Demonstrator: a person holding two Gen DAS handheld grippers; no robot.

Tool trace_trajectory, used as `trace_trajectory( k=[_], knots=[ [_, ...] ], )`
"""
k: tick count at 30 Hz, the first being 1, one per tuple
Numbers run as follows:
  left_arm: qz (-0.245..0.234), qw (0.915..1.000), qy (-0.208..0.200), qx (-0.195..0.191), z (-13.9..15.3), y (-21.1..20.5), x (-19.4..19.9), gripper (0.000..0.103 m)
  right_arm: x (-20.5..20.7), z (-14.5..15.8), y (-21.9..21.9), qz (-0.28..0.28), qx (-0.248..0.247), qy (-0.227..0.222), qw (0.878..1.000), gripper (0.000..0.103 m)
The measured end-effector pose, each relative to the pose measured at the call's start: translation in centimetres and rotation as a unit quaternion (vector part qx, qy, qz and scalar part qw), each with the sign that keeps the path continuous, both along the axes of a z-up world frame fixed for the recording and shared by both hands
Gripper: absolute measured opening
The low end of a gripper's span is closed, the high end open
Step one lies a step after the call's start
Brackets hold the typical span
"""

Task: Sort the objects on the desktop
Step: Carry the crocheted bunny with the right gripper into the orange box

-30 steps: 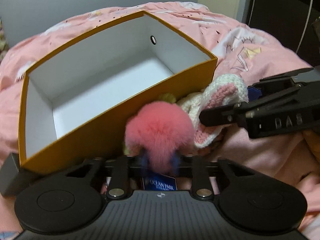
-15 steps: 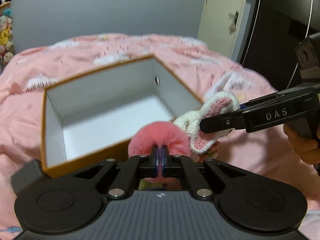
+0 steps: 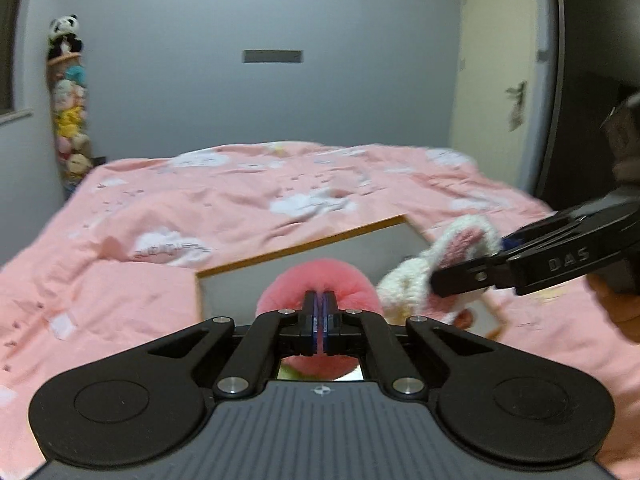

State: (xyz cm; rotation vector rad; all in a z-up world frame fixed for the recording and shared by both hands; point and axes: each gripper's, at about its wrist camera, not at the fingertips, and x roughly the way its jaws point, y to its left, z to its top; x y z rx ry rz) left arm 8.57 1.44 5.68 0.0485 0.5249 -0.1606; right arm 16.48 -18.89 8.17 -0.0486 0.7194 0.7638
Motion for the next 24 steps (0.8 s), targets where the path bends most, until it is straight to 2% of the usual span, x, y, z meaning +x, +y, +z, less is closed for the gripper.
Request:
trace_trajectory(
  k=[7, 11, 15, 21, 24],
  knots=[
    [0.006, 0.9975, 0.046, 0.053, -4.1, -0.2, 2.4, 0.002, 3.6, -3.8, 4.6, 0.011, -0.073, 0.039, 0.996, 0.055],
    [-0.005, 0.9956, 0.068, 0.064, -5.6, 0.0, 2.4, 0.002, 4.9, -6.4, 6.2, 0.024, -0.109, 0.072, 0.991, 0.055],
    [-0.014, 0.9941, 0.082, 0.070, -6.6, 0.0, 2.4, 0.002, 5.2, -8.3, 7.2, 0.040, -0.145, 0.086, 0.985, 0.055],
    [-0.037, 0.9909, 0.095, 0.087, -7.3, -0.3, 3.0, 0.002, 5.8, -9.2, 9.0, 0.065, -0.191, 0.100, 0.974, 0.056],
    [-0.053, 0.9885, 0.103, 0.097, -7.4, -0.2, 3.6, 0.002, 7.4, -9.2, 10.3, 0.072, -0.208, 0.143, 0.965, 0.056]
  ],
)
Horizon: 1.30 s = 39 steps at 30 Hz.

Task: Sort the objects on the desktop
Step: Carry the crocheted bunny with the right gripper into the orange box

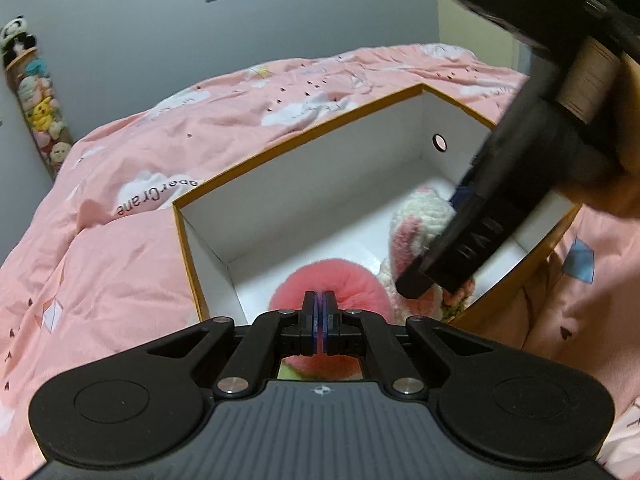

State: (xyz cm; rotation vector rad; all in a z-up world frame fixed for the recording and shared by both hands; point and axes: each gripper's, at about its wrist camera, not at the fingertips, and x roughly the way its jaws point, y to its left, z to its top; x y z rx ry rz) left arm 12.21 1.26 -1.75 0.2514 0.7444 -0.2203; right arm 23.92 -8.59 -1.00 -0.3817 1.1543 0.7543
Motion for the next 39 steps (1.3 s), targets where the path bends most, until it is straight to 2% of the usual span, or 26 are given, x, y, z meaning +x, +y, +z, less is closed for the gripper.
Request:
trace_trajectory(
  k=[2, 5, 12, 16, 20, 23, 27, 32, 39],
  knots=[
    [-0.004, 0.9999, 0.009, -0.001, -0.3, 0.2, 0.4, 0.002, 1.5, -0.2, 0.9, -0.010, -0.014, 0.035, 0.999, 0.056],
    [-0.001, 0.9998, 0.019, 0.002, -1.2, 0.7, 0.7, 0.002, 3.4, -0.7, 1.8, -0.015, -0.012, 0.058, 0.998, 0.058],
    [0.032, 0.9985, 0.042, -0.017, -2.8, 2.2, 1.2, 0.002, 4.4, -2.7, 2.5, -0.036, 0.045, 0.047, 0.997, 0.061],
    [0.054, 0.9963, 0.060, -0.029, -2.9, 3.0, 1.8, 0.002, 4.8, -3.9, 2.9, -0.030, 0.040, 0.070, 0.996, 0.063],
    [0.056, 0.9966, 0.055, -0.024, -2.9, 3.2, 2.0, 0.002, 5.0, -4.0, 3.3, -0.012, 0.038, 0.066, 0.997, 0.070],
    [0.062, 0.9965, 0.048, -0.028, -3.1, 3.4, 1.8, 0.002, 5.4, -4.5, 2.9, -0.032, 0.039, 0.086, 0.995, 0.072],
    [0.067, 0.9963, 0.036, -0.041, -2.7, 3.9, 1.4, 0.000, 5.7, -4.1, 0.9, -0.071, 0.073, 0.108, 0.989, 0.078],
    [0.072, 0.9957, 0.028, -0.052, -2.1, 4.4, 1.3, 0.000, 6.1, -3.4, -1.5, -0.111, 0.100, 0.119, 0.982, 0.079],
    [0.057, 0.9959, 0.042, -0.056, -1.8, 4.6, 1.9, 0.000, 6.4, -4.3, -0.2, -0.094, 0.102, 0.132, 0.981, 0.079]
  ],
)
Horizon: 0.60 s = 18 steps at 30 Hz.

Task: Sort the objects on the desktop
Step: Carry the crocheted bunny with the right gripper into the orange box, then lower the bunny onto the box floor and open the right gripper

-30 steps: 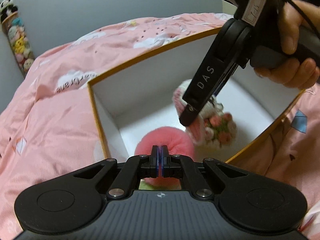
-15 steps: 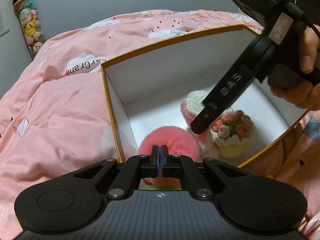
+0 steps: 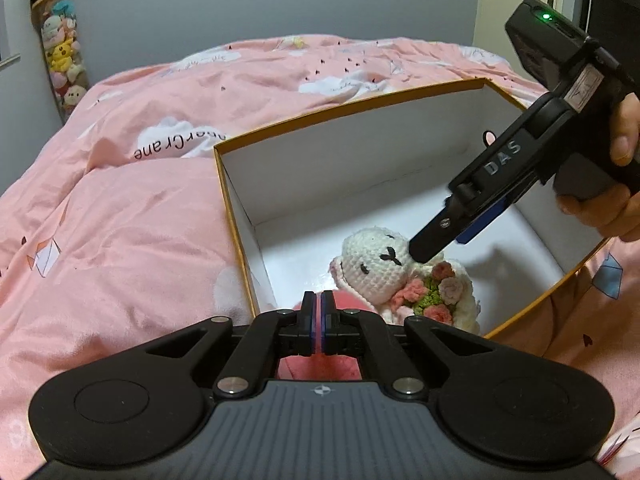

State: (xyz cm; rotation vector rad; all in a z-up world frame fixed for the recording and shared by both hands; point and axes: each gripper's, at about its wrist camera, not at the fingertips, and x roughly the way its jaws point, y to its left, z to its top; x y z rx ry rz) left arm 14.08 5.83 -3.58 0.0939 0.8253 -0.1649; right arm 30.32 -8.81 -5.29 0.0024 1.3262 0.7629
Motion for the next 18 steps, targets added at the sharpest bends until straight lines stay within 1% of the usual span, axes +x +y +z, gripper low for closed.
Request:
trace_trajectory(
  k=[2, 3, 5, 7, 10, 11, 12, 14, 16, 18],
  knots=[
    [-0.005, 0.9999, 0.015, 0.000, -0.2, 0.0, 0.3, 0.001, 0.1, -0.8, 0.7, 0.000, 0.000, 0.017, 1.000, 0.079],
    [-0.007, 0.9998, 0.020, 0.003, -0.3, 0.0, 0.5, 0.002, 0.2, -1.2, 1.0, -0.004, -0.005, 0.028, 1.000, 0.077],
    [-0.007, 0.9997, 0.021, 0.011, -0.6, 0.0, 0.5, 0.002, 0.2, -2.2, 1.1, -0.024, -0.012, 0.060, 0.998, 0.074],
    [-0.009, 0.9996, 0.021, 0.014, -0.8, -0.1, 0.4, 0.002, 0.2, -2.6, 0.3, -0.064, -0.005, 0.089, 0.994, 0.070],
    [-0.017, 0.9995, 0.023, 0.008, -1.0, -0.2, 0.5, 0.002, -0.2, -2.5, -1.4, -0.132, 0.010, 0.121, 0.984, 0.055],
    [-0.019, 0.9995, 0.024, 0.008, -1.1, -0.3, 0.6, 0.002, -0.4, -2.5, -1.8, -0.150, 0.020, 0.134, 0.979, 0.054],
    [-0.023, 0.9994, 0.026, 0.009, -1.1, -0.3, 0.8, 0.002, -0.5, -2.7, -1.9, -0.159, 0.028, 0.148, 0.976, 0.052],
    [-0.020, 0.9993, 0.032, 0.005, -1.3, -0.2, 1.2, 0.002, -0.5, -3.1, -1.4, -0.155, 0.037, 0.165, 0.973, 0.050],
    [-0.016, 0.9987, 0.049, 0.003, -1.7, -0.2, 1.5, 0.002, -0.4, -3.7, -0.9, -0.165, 0.037, 0.173, 0.970, 0.049],
    [-0.019, 0.9983, 0.052, 0.017, -2.0, -0.5, 1.6, 0.002, -0.2, -4.2, -0.6, -0.166, 0.037, 0.180, 0.969, 0.050]
  ],
)
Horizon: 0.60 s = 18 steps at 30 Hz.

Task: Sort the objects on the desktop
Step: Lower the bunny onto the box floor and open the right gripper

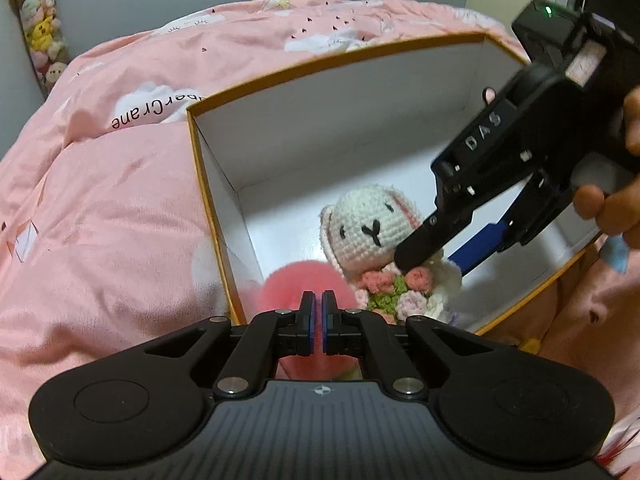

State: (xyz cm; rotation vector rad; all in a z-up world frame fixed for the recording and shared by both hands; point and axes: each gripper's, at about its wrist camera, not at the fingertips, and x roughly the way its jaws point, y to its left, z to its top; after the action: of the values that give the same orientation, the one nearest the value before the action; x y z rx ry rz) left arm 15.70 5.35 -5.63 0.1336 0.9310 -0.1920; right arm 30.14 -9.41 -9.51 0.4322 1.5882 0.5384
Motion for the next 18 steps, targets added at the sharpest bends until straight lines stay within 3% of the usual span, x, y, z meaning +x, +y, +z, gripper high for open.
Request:
trace_trajectory(
  k=[4, 9, 11, 15, 18],
  knots=[
    [-0.001, 1.0000, -0.002, -0.005, -0.2, -0.1, 0.0, 0.002, 0.6, -0.2, 0.6, 0.004, -0.003, -0.002, 1.000, 0.050],
    [0.001, 0.9999, -0.002, -0.017, -0.1, 0.2, -0.1, 0.002, 0.7, 0.5, 0.9, 0.015, -0.011, -0.044, 0.999, 0.053],
    [0.005, 0.9995, 0.001, -0.032, -0.1, 0.4, 0.1, 0.002, 0.5, 1.8, 1.2, 0.022, -0.041, -0.076, 0.996, 0.057],
    [0.004, 1.0000, -0.008, 0.002, 0.0, -0.1, -0.2, 0.002, -2.0, 5.9, 4.6, 0.117, -0.063, -0.193, 0.972, 0.057],
    [0.007, 0.9999, -0.012, -0.005, 0.3, 0.2, -0.8, 0.002, -5.0, 6.6, 6.1, 0.181, -0.065, -0.224, 0.955, 0.051]
  ],
)
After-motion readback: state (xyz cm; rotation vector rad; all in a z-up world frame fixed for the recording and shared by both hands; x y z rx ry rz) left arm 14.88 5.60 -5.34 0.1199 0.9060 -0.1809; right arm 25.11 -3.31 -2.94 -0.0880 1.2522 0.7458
